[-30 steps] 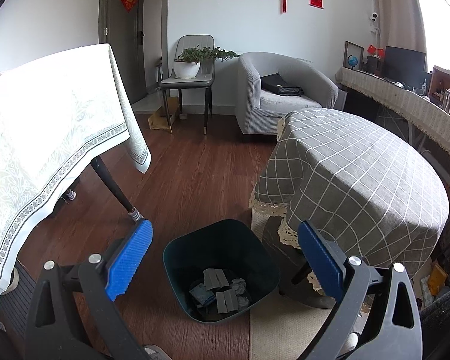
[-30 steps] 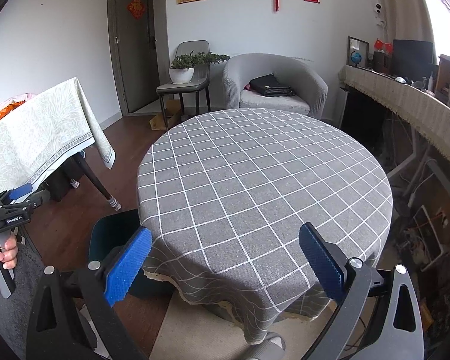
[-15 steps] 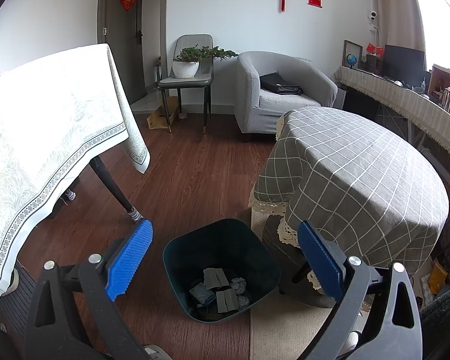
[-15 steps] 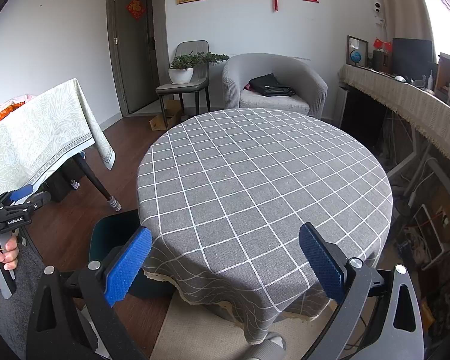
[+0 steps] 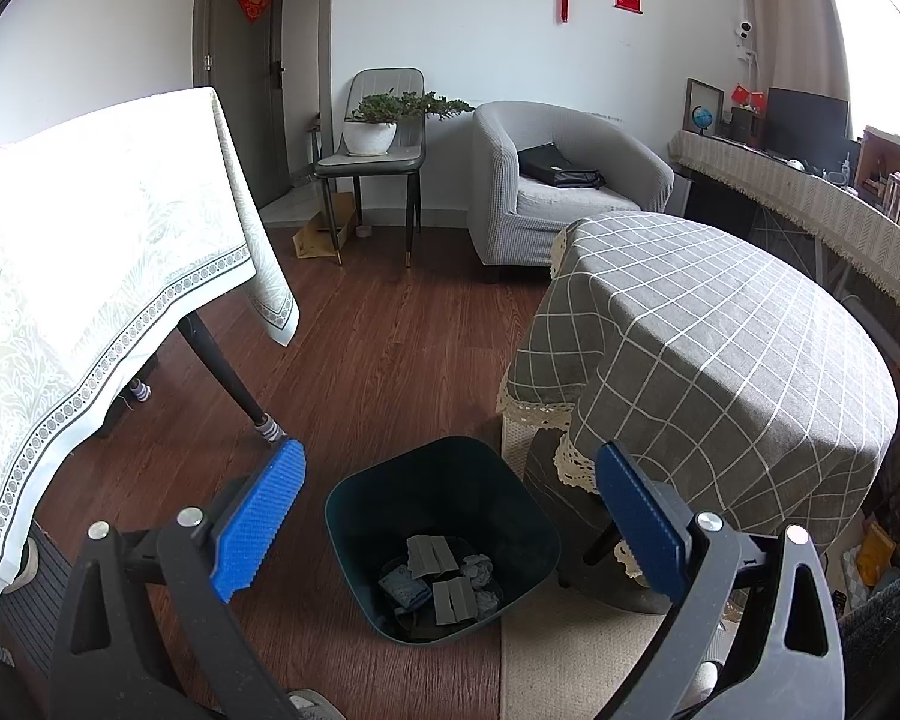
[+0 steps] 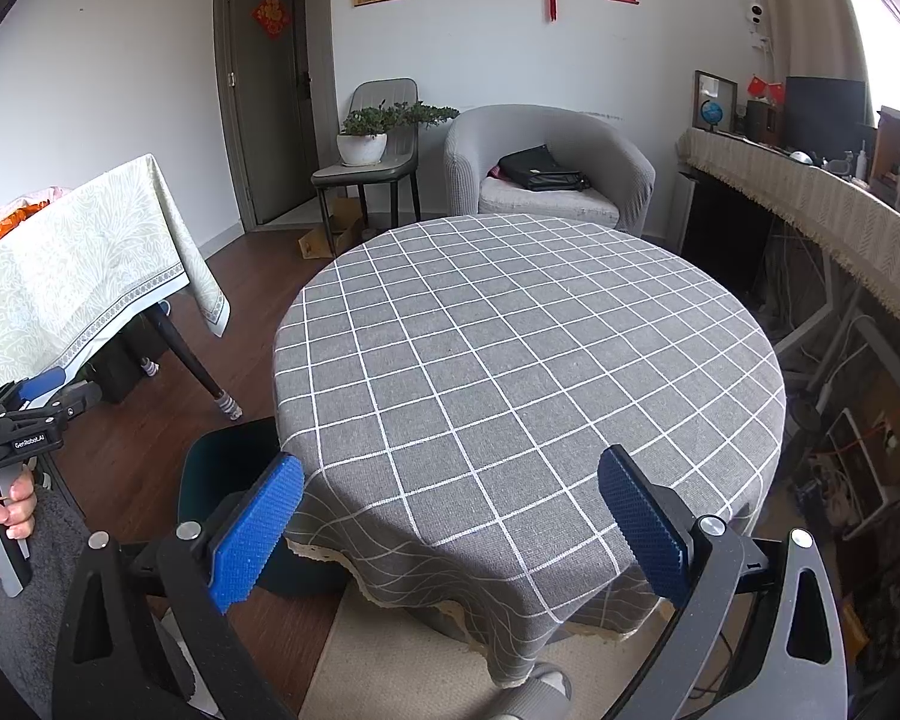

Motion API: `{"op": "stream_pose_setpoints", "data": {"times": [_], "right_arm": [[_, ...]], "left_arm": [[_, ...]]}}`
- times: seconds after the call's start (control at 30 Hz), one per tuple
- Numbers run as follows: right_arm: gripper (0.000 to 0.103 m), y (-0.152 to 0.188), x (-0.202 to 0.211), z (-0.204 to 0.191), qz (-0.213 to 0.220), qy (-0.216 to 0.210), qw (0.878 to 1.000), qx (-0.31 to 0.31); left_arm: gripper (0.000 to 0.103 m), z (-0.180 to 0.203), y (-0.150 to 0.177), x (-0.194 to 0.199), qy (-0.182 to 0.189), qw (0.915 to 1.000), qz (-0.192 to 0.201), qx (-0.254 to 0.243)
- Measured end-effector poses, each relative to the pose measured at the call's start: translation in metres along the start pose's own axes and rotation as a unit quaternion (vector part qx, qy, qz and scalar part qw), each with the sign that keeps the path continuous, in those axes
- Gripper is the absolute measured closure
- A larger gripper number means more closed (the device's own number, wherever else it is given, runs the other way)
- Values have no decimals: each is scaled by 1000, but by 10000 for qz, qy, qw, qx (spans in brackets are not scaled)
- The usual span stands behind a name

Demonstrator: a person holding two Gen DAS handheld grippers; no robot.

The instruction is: Collect trash

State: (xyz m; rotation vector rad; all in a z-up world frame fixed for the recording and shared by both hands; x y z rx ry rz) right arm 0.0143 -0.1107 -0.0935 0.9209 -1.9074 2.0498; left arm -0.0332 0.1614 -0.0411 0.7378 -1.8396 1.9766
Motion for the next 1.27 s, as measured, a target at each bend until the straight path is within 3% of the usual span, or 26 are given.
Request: {"op": "stream_pose_setpoints", "data": {"times": [1.27], "right_arm": [[3,4,-5,-2,-127,55,9998,142]], "left_arm": [[4,-8,0,-1,35,9999,-85,54]]}}
Point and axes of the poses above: each gripper's, at about its wrist camera, not at the fingertips, and x roughly against the way its jaws point, z to its right, y to its underside, the point moved 5 cm from there along -x, roughly the way its jaws point, and after that the axes turned 1 degree about z, right-handed, at the moved point
